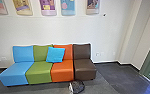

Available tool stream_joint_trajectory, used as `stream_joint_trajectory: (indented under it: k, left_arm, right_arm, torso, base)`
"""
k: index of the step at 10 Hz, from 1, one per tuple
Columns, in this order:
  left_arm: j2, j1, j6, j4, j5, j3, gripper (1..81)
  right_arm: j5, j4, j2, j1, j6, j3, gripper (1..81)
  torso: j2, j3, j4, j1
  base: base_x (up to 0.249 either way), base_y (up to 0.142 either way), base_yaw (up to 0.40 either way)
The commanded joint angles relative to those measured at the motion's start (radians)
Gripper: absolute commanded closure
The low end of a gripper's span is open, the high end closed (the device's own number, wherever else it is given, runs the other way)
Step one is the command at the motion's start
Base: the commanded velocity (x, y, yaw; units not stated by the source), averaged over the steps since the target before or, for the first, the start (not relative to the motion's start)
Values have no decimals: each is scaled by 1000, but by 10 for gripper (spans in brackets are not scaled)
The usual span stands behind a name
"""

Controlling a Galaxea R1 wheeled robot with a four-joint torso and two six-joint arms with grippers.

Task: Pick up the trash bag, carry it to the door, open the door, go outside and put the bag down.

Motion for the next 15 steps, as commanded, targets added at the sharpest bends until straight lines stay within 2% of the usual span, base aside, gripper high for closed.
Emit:
stream_joint_trajectory:
  k: [1, 10, 15]
  left_arm:
    - [-2, -39, 4, -9, 56, 6, 10]
    - [1, -39, 4, -10, 56, 6, 10]
    - [0, -39, 4, -10, 56, 6, 10]
  right_arm:
    - [-62, -4, -2, 39, -7, 7, 10]
    - [-62, -2, -4, 39, -7, 4, 10]
    - [-62, -2, -4, 39, -7, 3, 10]
  torso:
    - [0, 0, 0, 0]
    - [0, 0, 0, 0]
    - [0, 0, 0, -1]
  base:
    - [171, 0, 0]
    - [171, -80, 0]
    - [171, 0, 0]
